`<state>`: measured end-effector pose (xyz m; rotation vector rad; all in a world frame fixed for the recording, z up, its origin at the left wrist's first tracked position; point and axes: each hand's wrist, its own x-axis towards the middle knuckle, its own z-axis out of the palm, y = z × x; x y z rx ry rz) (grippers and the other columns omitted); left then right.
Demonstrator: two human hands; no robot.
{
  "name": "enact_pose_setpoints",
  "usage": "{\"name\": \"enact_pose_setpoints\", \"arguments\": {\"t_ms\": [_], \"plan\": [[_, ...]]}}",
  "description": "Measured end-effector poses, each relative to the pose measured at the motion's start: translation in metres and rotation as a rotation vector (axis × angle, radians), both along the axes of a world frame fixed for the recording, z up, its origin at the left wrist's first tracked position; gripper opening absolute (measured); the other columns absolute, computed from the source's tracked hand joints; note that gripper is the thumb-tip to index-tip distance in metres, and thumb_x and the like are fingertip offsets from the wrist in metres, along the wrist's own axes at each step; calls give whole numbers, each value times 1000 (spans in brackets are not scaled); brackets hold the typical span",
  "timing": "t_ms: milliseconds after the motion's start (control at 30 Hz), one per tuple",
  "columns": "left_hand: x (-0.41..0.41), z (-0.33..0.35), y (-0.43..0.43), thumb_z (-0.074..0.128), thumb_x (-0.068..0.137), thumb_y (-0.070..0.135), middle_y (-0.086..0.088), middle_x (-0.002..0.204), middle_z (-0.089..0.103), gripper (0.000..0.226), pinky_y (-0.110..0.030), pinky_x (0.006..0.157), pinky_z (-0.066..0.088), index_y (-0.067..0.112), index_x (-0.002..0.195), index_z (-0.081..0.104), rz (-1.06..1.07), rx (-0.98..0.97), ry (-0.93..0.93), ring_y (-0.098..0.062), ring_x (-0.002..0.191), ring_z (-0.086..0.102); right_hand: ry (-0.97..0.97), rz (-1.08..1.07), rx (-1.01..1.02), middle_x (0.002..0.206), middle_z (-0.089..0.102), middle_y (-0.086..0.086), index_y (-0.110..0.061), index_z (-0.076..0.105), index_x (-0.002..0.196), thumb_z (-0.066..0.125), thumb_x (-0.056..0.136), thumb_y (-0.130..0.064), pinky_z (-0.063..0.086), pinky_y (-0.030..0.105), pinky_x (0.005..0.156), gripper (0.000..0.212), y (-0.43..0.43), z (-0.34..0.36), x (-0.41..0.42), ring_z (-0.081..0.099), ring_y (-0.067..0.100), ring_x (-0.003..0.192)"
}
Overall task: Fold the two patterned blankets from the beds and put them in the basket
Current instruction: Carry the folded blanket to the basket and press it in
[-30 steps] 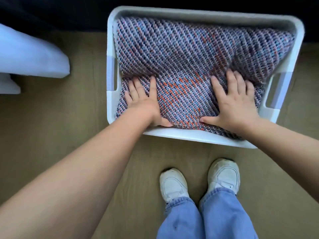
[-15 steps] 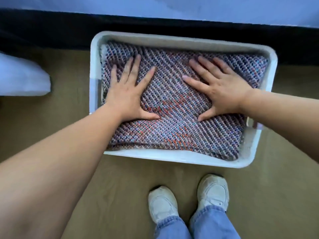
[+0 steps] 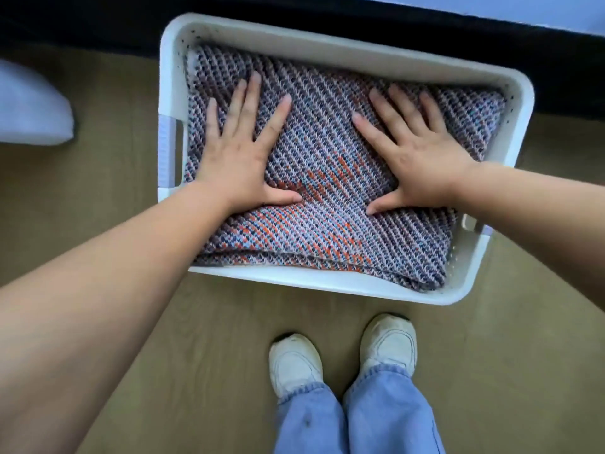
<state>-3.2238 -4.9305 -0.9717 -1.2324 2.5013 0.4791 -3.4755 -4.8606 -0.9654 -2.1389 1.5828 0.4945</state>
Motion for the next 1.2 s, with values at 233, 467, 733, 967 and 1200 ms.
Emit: {"name": "enact_pose_setpoints", "arguments": {"t_ms": [233, 467, 733, 967, 1200], "plan": [[43, 40, 69, 49, 46, 86, -22, 149, -28, 133, -41, 107, -19, 33, 127, -42, 180, 172, -124, -31, 138, -26, 189, -435, 174, 151, -24, 24, -28, -38, 131, 74, 46, -71, -18, 42, 109, 147, 75, 48, 17, -21, 39, 140], [42, -1, 63, 48, 46, 89, -22, 146, -35, 135, -38, 104, -24, 32, 114, -54, 193, 246, -196, -33, 136, -32, 289, -527, 331, 146, -30, 30, -15, -42, 132, 69, 55, -70, -7, 48, 113, 146, 67, 5, 38, -20, 45, 138], [58, 50, 59, 48, 51, 87, -19, 155, -10, 127, -46, 110, -9, 26, 146, -12, 75, 57, -3, -29, 142, -13, 7, -528, -210, 153, 10, 28, -12, 15, 147, 69, 73, -40, 9, 53, 113, 96, 95, 57, 19, 9, 45, 141], [54, 58, 94, 48, 89, 48, -13, 150, 22, 81, -49, 84, 48, 24, 146, -4, 1335, 377, 208, -36, 127, 38, -208, -1321, 84, 119, 59, 24, -2, 43, 131, 48, 93, -19, 42, 39, 90, 42, 135, 72, -6, 54, 38, 111], [20, 38, 111, 51, 90, 38, -24, 140, 32, 77, -47, 104, 36, 16, 144, 0, 1352, 381, 247, -38, 126, 38, -110, -1342, -31, 113, 56, 29, 2, 48, 109, 33, 95, -9, 40, 41, 81, 24, 115, 67, -31, 51, 43, 102]]}}
